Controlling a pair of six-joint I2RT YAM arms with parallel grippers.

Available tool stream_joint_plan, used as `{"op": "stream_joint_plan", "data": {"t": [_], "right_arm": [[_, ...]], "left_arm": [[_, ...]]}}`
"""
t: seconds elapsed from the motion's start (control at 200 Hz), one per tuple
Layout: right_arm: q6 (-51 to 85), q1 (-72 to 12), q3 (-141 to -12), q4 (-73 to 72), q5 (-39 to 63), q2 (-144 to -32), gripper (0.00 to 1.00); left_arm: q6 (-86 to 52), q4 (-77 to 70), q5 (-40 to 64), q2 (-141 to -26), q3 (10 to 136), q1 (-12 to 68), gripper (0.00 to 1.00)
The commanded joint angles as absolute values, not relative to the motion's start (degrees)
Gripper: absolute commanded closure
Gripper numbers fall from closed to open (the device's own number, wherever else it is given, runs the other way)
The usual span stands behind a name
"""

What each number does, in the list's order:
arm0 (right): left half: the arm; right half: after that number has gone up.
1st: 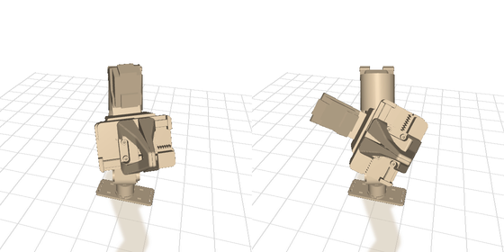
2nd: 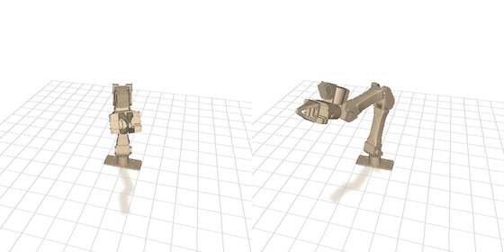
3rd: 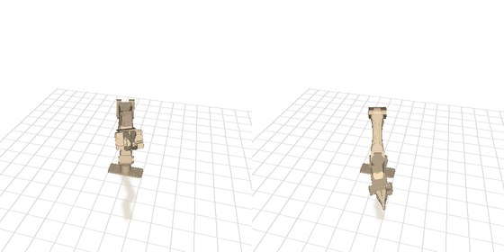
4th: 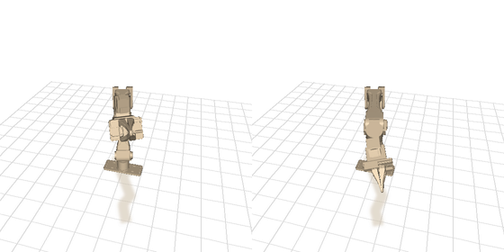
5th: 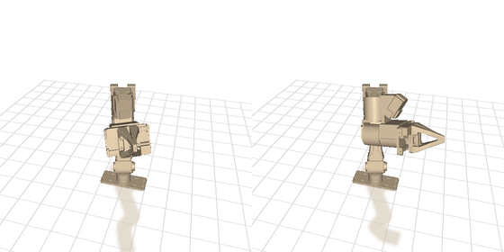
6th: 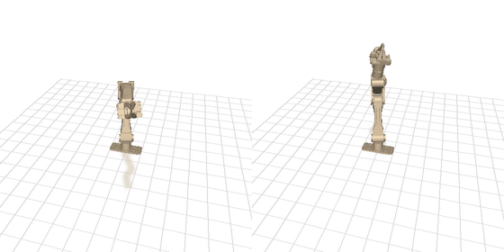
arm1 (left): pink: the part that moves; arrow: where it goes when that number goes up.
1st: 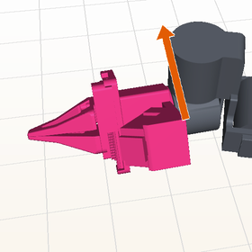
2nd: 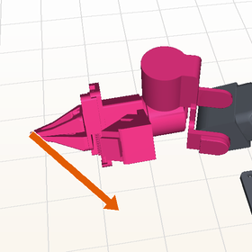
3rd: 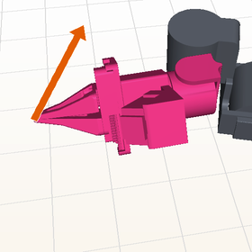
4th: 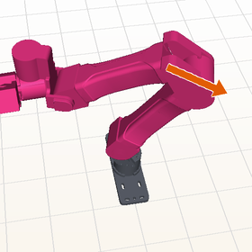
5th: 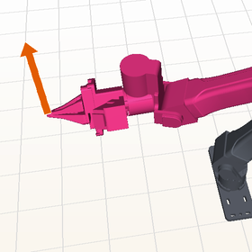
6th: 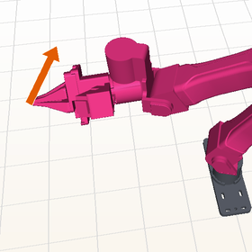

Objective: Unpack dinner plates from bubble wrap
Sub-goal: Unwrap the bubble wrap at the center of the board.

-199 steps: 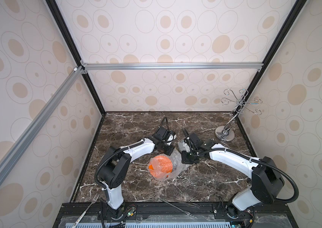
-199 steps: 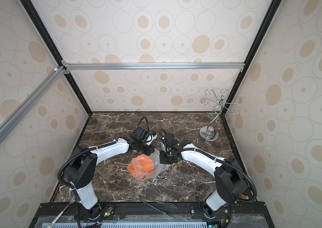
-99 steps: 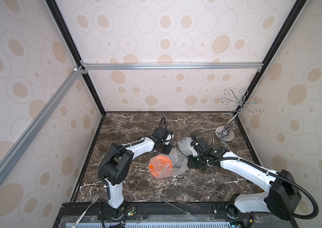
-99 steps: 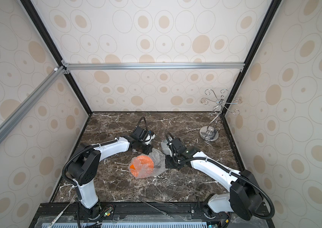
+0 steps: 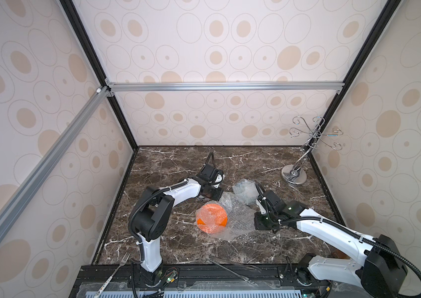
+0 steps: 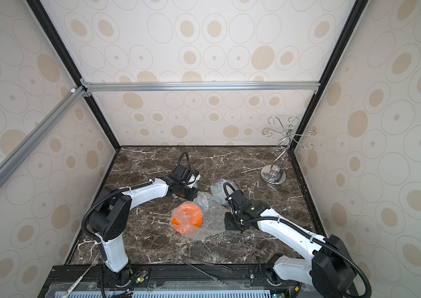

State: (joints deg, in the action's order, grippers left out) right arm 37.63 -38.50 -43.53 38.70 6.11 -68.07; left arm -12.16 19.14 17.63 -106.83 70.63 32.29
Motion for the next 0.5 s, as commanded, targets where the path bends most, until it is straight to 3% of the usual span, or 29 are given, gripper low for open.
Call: {"op": "stream_joint_plan", "data": {"t": [0.0, 0.15, 0.495], "right_arm": [[38.09, -38.22, -43.72, 41.73, 3.49, -66.57, 0.77], [36.38, -38.25, -47.89, 46.04, 0.95, -66.25, 0.61], [32.89, -38.71, -60.78, 54.37, -3.63, -65.70, 0.57]], "left_arm": [[-12.64, 20.87, 17.72, -106.31, 73.36, 31.82, 1.00], [-13.18, 22.33, 18.63, -104.76, 75.24, 31.82, 0.71], [-14.20, 26.03, 17.16, -98.15, 77.96, 31.82, 0.31]]}}
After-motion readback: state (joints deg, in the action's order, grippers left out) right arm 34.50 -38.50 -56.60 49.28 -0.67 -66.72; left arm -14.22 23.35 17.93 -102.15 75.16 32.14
